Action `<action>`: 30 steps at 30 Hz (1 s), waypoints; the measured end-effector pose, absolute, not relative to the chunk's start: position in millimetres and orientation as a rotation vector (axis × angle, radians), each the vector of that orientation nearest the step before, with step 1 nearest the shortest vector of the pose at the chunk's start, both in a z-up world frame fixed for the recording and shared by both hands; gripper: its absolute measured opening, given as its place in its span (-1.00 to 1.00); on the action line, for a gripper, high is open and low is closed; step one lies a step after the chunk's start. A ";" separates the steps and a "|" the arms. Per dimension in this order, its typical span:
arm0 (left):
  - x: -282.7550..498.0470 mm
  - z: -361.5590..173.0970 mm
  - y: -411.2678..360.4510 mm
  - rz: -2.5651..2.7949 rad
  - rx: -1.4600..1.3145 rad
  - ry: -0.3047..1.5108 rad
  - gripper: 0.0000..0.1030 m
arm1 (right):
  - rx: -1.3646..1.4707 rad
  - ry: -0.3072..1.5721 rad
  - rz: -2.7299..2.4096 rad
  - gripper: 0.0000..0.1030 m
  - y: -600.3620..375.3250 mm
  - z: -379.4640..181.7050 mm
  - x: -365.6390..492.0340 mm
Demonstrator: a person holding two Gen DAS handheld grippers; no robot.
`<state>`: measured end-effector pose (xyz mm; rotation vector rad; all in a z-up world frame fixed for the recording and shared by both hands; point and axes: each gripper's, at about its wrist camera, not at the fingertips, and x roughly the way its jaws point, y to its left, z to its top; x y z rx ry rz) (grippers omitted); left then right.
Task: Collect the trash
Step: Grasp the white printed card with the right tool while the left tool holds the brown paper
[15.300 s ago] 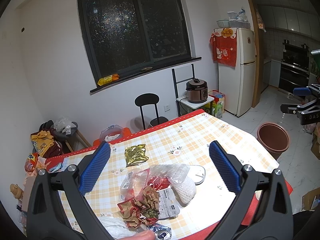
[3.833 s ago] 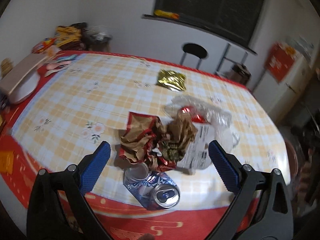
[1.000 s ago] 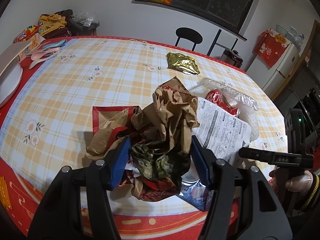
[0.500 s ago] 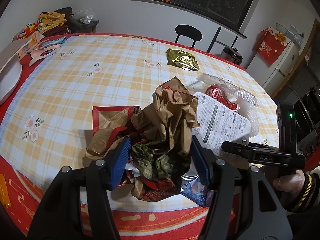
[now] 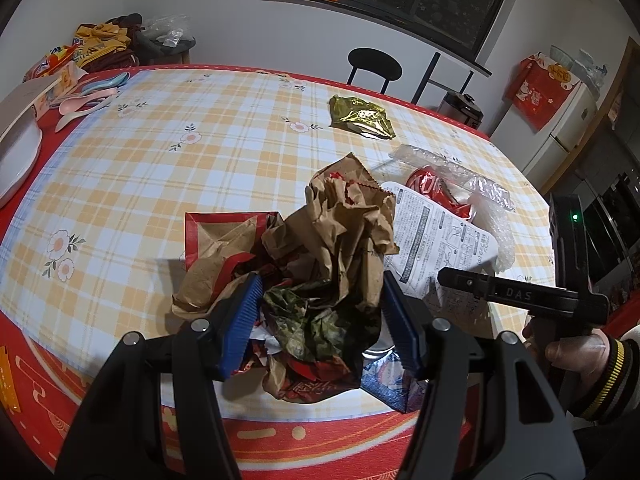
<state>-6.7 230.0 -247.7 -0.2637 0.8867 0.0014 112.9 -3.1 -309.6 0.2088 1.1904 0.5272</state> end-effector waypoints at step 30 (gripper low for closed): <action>-6.4 -206.2 220.7 -0.012 -0.277 0.783 0.19 | 0.342 0.930 0.718 -0.90 -40.8 -195.3 97.0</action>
